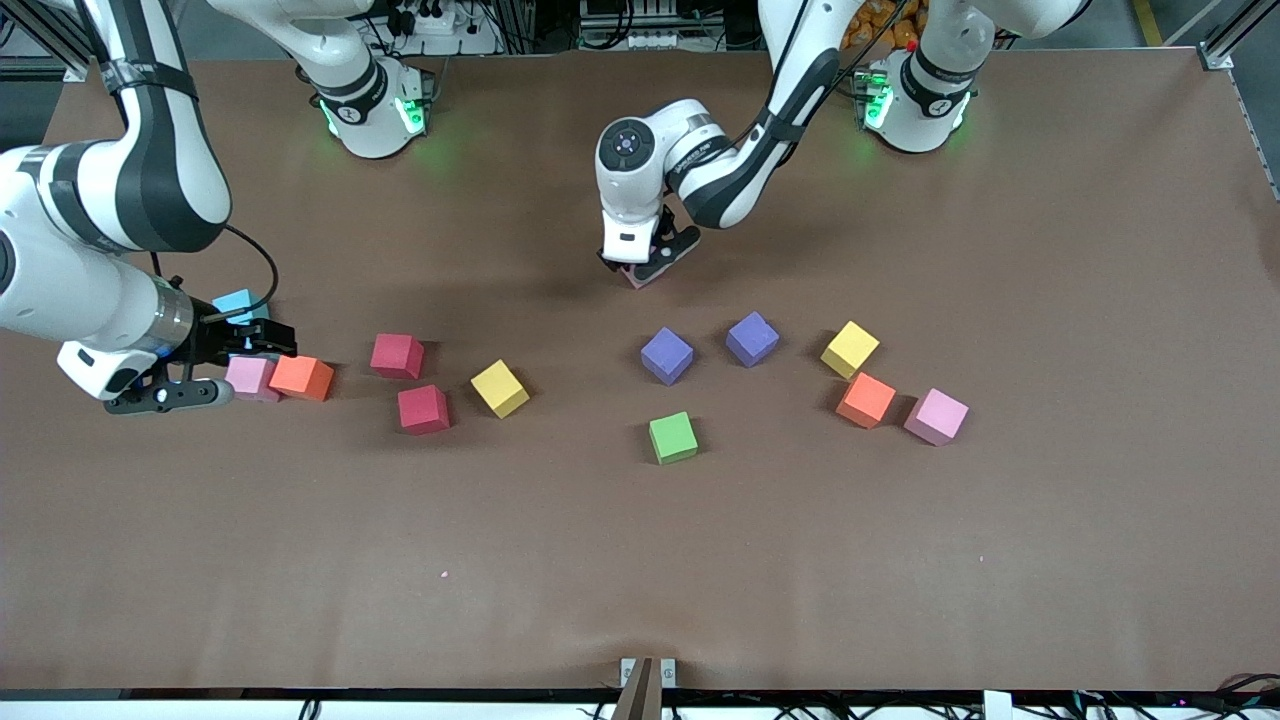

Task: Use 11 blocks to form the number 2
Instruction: 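Lift the pink cube and set it down nearby with the left gripper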

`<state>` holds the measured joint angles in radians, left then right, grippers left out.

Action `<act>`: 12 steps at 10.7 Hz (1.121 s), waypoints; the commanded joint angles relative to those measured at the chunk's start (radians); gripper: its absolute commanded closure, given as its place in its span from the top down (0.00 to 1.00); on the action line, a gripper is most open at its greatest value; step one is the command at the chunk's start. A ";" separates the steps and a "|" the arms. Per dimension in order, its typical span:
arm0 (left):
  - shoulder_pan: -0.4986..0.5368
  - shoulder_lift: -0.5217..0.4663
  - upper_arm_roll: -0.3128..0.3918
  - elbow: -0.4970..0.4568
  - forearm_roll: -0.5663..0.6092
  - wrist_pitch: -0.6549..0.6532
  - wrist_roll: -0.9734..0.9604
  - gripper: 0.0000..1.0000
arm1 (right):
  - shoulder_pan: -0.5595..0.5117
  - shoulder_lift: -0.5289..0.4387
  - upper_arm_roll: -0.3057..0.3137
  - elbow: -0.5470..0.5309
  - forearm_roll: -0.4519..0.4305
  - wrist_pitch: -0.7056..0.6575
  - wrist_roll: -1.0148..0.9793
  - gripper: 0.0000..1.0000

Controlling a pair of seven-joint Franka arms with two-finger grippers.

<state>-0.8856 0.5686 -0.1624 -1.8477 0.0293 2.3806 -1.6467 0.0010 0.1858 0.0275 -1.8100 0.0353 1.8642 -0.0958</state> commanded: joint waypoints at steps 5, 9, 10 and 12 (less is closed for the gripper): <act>-0.013 0.062 -0.011 0.102 0.067 -0.003 0.497 0.00 | 0.042 -0.002 -0.003 -0.067 0.018 0.124 -0.018 1.00; -0.013 0.106 -0.048 0.128 0.060 -0.037 0.596 0.00 | 0.040 -0.002 -0.003 -0.069 0.017 0.122 -0.019 1.00; -0.013 0.117 -0.048 0.151 0.060 -0.053 0.596 0.00 | 0.040 -0.002 -0.003 -0.069 0.018 0.122 -0.019 1.00; -0.013 0.128 -0.048 0.168 0.057 -0.070 0.596 0.14 | 0.040 -0.002 -0.003 -0.069 0.018 0.122 -0.021 1.00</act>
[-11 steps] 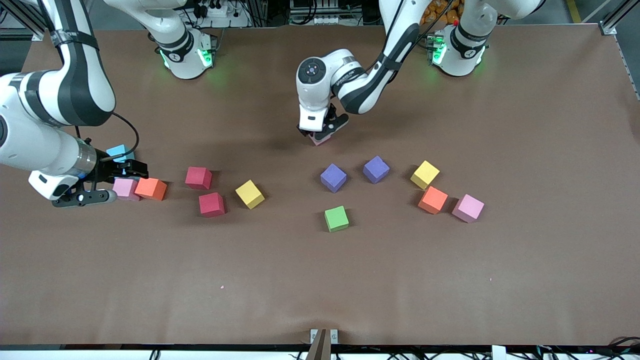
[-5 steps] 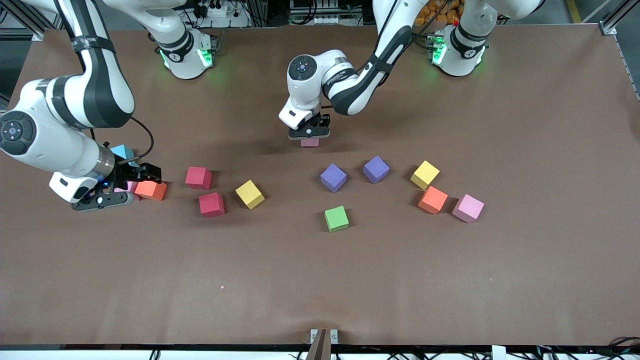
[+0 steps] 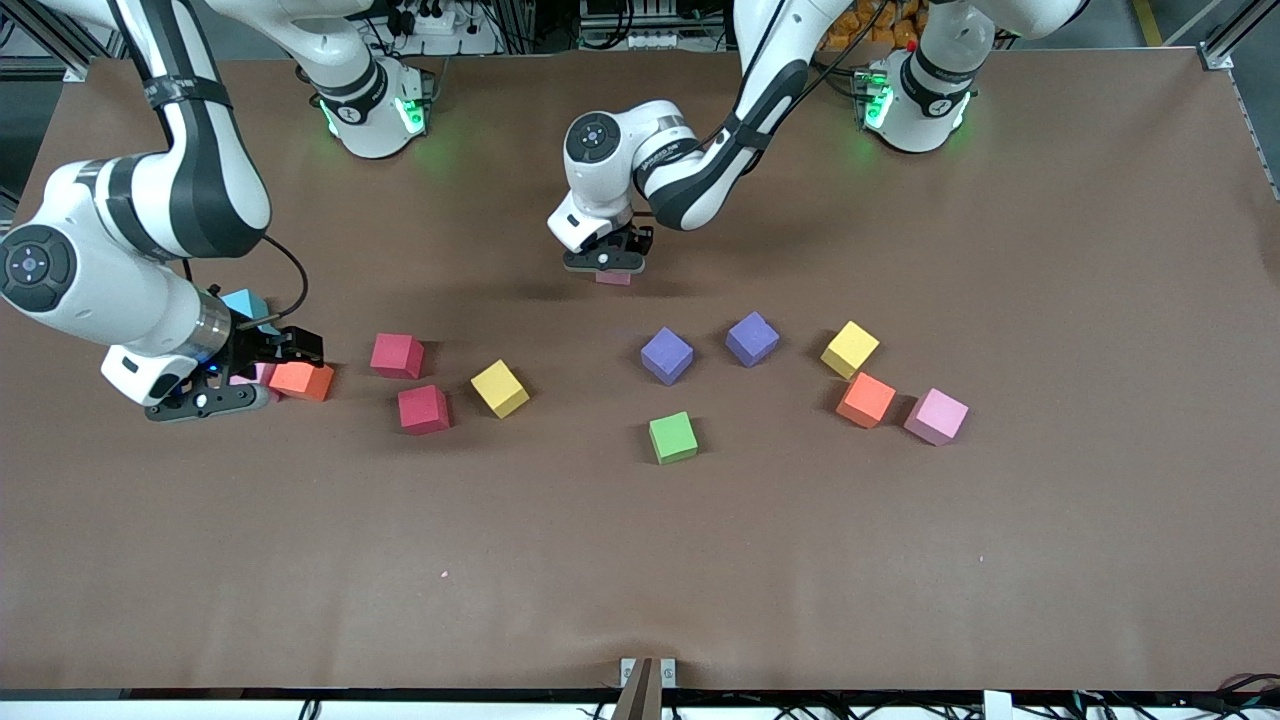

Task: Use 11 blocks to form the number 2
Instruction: 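Grasp the purple cube with the left gripper while the right gripper reaches yellow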

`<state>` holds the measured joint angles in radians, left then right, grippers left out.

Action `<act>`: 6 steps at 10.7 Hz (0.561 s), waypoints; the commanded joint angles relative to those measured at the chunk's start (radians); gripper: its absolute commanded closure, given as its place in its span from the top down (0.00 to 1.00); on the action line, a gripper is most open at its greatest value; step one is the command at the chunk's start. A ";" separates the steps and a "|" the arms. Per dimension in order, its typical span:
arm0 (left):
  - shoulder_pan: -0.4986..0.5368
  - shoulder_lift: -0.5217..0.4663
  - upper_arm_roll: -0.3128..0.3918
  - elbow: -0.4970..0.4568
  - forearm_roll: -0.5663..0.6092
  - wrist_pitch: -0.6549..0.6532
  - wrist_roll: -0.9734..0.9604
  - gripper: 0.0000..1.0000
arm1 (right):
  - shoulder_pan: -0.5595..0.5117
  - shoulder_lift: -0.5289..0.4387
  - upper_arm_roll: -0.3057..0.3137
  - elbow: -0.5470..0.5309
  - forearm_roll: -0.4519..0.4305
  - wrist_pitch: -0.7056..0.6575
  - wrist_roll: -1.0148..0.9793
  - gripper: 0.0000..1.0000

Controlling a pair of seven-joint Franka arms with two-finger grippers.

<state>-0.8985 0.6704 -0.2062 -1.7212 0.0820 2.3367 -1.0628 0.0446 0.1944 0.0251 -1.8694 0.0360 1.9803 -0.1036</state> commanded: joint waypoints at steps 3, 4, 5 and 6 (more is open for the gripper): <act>0.006 -0.018 -0.004 0.061 -0.057 -0.078 -0.017 1.00 | -0.003 -0.010 -0.001 -0.010 0.018 0.003 -0.019 1.00; 0.015 -0.034 0.001 0.095 -0.068 -0.118 -0.031 1.00 | -0.003 -0.010 -0.001 -0.010 0.018 0.005 -0.042 1.00; 0.036 -0.054 0.007 0.132 -0.077 -0.163 -0.042 1.00 | -0.002 -0.009 -0.001 -0.010 0.018 0.006 -0.042 1.00; 0.055 -0.070 0.008 0.150 -0.074 -0.183 -0.083 1.00 | 0.004 -0.009 -0.001 -0.010 0.016 0.006 -0.044 1.00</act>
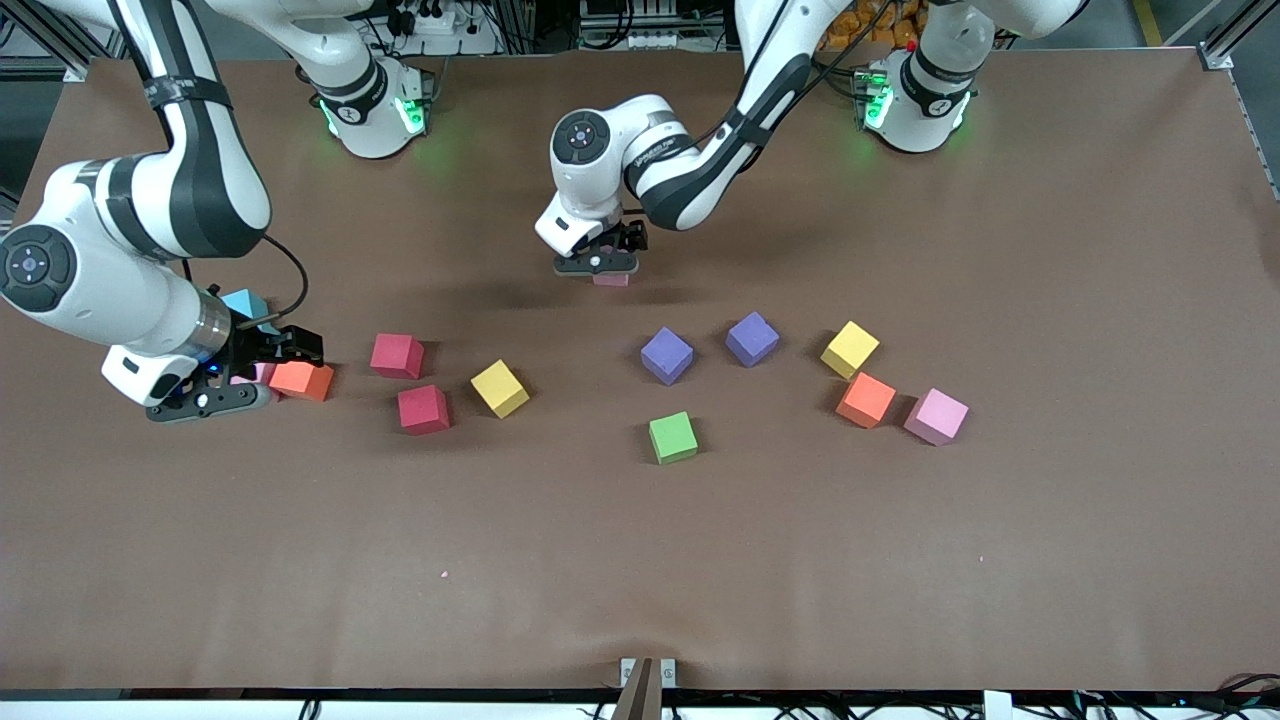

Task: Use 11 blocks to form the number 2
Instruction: 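Grasp the purple cube with the left gripper while the right gripper reaches yellow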

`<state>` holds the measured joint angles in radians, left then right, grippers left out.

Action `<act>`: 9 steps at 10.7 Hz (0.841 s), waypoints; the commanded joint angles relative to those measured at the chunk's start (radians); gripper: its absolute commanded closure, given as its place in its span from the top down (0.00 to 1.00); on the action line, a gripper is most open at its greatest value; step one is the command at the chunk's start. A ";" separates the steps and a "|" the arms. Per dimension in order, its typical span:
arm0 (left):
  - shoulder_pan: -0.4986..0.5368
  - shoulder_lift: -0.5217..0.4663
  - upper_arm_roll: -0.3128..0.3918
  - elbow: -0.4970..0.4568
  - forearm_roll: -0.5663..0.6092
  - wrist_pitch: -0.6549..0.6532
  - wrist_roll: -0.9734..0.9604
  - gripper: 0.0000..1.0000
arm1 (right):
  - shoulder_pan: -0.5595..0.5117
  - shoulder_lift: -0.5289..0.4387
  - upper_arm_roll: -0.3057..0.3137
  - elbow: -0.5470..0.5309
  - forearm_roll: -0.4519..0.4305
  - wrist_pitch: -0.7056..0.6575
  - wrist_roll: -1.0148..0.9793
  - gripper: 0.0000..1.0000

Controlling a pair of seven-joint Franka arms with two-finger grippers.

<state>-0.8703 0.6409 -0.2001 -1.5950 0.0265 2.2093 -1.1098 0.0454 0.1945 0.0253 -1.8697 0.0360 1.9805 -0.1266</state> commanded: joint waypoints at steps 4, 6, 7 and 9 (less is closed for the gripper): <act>0.123 -0.027 0.071 0.024 -0.008 -0.056 -0.299 1.00 | 0.186 -0.007 -0.002 -0.006 0.016 0.070 0.072 1.00; 0.172 -0.026 0.079 0.021 -0.007 -0.045 -0.511 1.00 | 0.257 0.020 -0.002 -0.020 0.016 0.119 0.097 1.00; 0.183 -0.012 0.079 0.020 -0.007 -0.028 -0.580 1.00 | 0.286 0.023 -0.001 -0.066 0.016 0.186 0.104 1.00; 0.183 0.026 0.080 0.009 -0.005 0.048 -0.681 1.00 | 0.373 0.057 -0.002 -0.143 0.018 0.347 0.131 1.00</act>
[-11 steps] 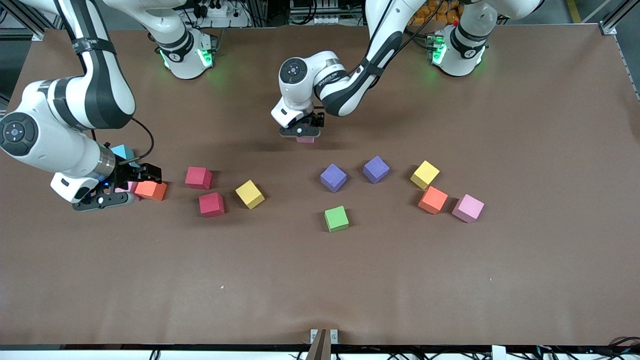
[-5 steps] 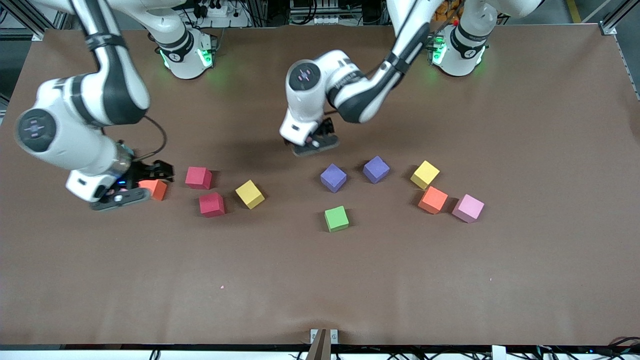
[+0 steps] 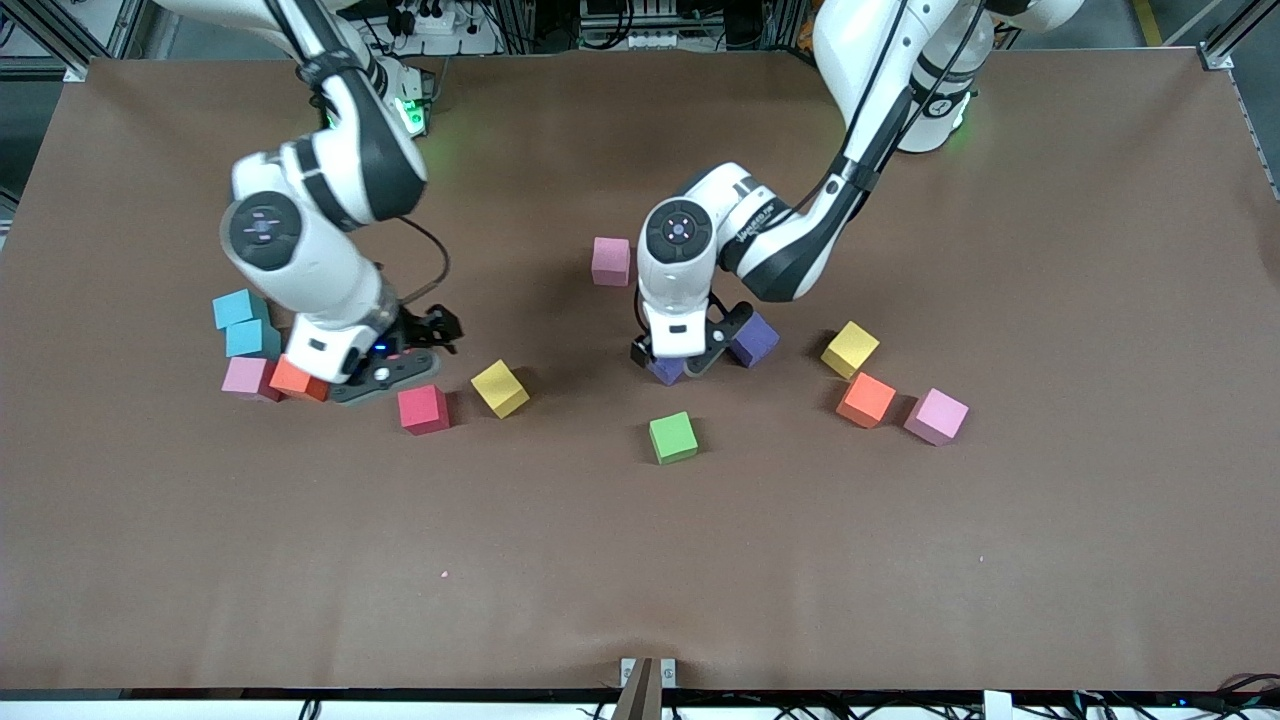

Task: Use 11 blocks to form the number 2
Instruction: 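Grasp the purple cube with the left gripper while the right gripper reaches yellow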

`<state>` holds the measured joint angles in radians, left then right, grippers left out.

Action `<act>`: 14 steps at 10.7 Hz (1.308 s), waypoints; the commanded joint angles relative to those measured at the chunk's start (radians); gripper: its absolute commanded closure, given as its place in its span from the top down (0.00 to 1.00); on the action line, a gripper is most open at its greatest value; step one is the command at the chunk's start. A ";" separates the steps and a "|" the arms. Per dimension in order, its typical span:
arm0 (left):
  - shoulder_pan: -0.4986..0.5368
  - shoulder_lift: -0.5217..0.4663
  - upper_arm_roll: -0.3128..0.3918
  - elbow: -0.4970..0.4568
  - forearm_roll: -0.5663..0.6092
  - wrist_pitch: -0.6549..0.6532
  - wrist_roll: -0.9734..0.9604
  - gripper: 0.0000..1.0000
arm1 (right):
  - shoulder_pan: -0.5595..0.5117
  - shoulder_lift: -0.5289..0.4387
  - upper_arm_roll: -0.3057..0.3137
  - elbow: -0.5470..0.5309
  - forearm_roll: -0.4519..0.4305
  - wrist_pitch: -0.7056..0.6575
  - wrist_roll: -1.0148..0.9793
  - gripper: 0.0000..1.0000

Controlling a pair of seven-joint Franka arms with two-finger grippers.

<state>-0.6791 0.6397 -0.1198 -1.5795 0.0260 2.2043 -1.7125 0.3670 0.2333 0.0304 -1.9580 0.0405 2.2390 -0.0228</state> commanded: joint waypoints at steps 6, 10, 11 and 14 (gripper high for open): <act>-0.017 0.092 0.000 -0.045 0.055 0.144 -0.193 1.00 | 0.124 0.254 -0.009 -0.041 -0.023 0.353 0.028 1.00; -0.014 0.080 -0.003 -0.050 0.077 0.135 -0.344 0.00 | 0.105 0.277 -0.015 -0.042 -0.037 0.361 -0.138 1.00; -0.014 0.055 -0.007 -0.068 0.077 0.123 -0.424 0.00 | 0.110 0.271 -0.015 -0.041 -0.025 0.358 -0.132 1.00; -0.039 -0.009 -0.043 -0.138 0.077 0.087 -0.721 0.00 | 0.112 0.235 -0.017 -0.035 -0.025 0.312 -0.114 1.00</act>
<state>-0.6975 0.6913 -0.1463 -1.6470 0.0770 2.3052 -2.2925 0.4788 0.4964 0.0110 -1.9922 0.0178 2.5881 -0.1469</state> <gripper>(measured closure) 0.401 0.000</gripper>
